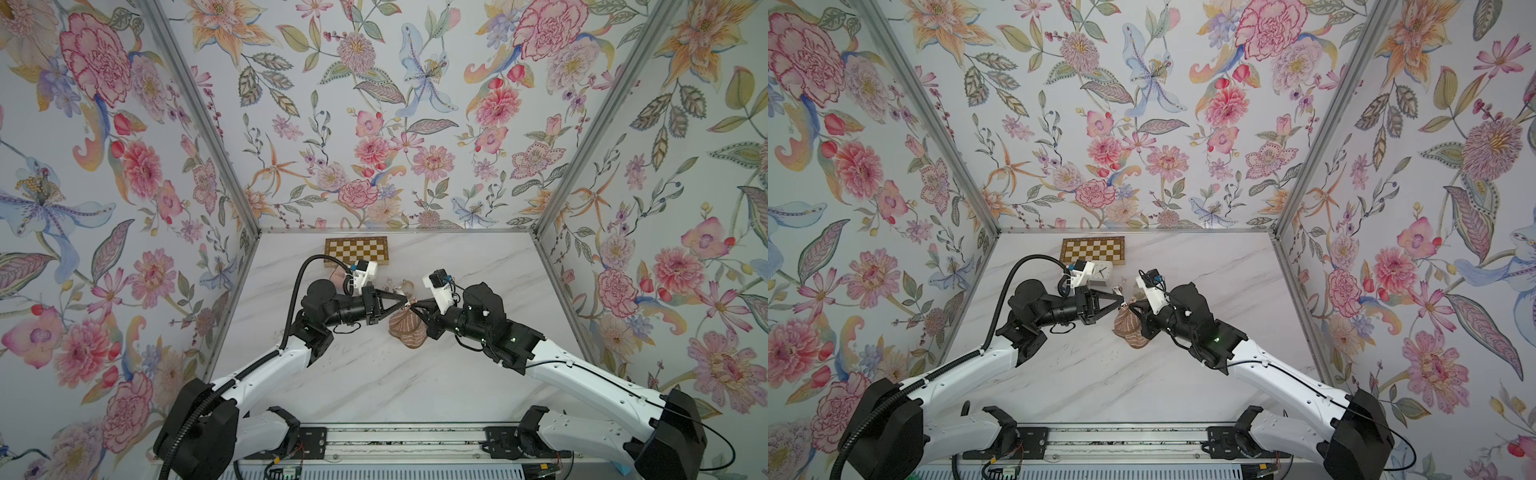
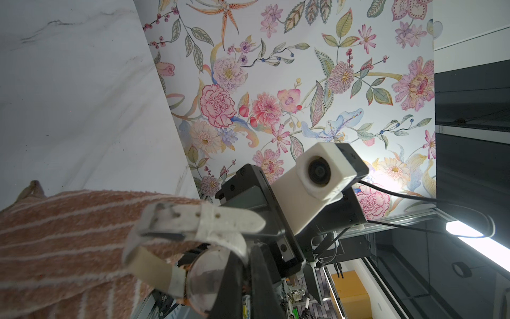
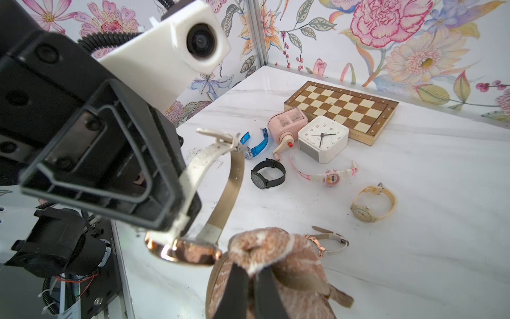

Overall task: Wipe the watch dial
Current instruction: Wipe the dirt from the watch dial.

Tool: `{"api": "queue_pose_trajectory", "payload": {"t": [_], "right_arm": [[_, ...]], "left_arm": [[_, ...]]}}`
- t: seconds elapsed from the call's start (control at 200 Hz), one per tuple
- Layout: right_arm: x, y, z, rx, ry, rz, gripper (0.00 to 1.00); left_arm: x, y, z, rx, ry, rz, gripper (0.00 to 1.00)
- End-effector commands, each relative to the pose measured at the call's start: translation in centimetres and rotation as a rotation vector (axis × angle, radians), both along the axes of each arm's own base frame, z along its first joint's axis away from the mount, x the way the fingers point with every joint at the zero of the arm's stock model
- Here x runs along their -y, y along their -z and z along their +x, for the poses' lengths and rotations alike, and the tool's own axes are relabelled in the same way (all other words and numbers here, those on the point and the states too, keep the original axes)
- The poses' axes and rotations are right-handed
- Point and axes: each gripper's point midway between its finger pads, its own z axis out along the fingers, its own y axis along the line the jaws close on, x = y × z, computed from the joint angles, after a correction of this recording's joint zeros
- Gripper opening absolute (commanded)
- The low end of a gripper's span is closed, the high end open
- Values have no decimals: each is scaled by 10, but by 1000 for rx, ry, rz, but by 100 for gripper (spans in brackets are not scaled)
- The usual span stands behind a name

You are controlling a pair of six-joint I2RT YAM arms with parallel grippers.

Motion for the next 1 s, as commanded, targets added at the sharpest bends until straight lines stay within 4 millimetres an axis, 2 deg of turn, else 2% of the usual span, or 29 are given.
{"api": "queue_pose_trajectory", "payload": {"t": [0.0,0.15,0.305,0.646,0.861,0.996], "right_arm": [[1,-31,-5,47,-8,63,0],[-1,-42,-13,66,-16,70,0],[0,-44,-18,63,-18,76,0],[9,-25,-18,34,4,43,0],[15,-34,-27,49,-2,61,0],[19,-31,-31,43,-4,50,0]], "left_arm": [[1,1,-7,9,27,-1,0],[3,0,-6,11,31,-4,0],[3,2,-7,7,33,-2,0],[3,-4,-6,19,31,-1,0],[2,-6,-5,18,23,6,0],[2,-8,-5,25,20,7,0]]}}
